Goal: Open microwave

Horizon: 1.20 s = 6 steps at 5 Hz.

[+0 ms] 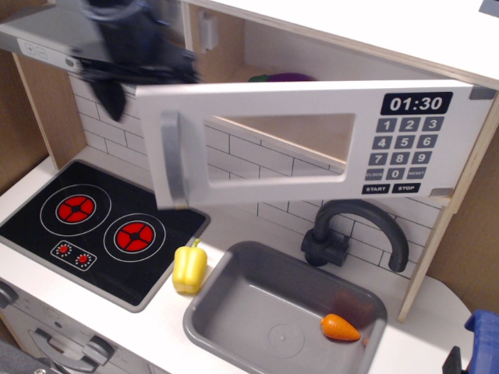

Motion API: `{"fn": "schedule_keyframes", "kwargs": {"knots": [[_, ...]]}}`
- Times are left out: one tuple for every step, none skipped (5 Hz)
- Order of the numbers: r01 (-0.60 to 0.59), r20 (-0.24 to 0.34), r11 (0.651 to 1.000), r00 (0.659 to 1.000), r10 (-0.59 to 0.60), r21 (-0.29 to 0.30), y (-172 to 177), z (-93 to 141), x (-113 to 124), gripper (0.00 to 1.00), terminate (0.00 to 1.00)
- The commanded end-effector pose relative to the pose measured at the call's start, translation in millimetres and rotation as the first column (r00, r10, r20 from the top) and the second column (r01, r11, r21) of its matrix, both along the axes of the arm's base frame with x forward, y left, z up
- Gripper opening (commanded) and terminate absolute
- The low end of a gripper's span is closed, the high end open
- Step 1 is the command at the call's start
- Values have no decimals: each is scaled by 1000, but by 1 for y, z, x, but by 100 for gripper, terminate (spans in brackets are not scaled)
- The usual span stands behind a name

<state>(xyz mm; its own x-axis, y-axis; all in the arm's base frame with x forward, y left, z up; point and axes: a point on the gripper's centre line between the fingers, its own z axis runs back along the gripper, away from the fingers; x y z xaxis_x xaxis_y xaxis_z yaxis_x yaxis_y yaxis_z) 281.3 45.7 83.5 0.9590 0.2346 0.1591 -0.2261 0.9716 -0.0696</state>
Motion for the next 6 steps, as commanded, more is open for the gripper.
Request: {"fn": "schedule_keyframes", "kwargs": {"knots": [[94, -66, 995, 993, -96, -25, -61, 15, -40, 100, 0], [117, -52, 992, 992, -119, -49, -103, -2, -51, 100, 0], [146, -87, 984, 984, -154, -101, -133, -16, -52, 100, 0], [163, -40, 974, 984, -171, -160, -148, -22, -49, 100, 0], [163, -40, 974, 984, -171, -160, -148, -22, -49, 100, 0], [163, -40, 974, 984, -171, -160, -148, -22, -49, 100, 0]]}}
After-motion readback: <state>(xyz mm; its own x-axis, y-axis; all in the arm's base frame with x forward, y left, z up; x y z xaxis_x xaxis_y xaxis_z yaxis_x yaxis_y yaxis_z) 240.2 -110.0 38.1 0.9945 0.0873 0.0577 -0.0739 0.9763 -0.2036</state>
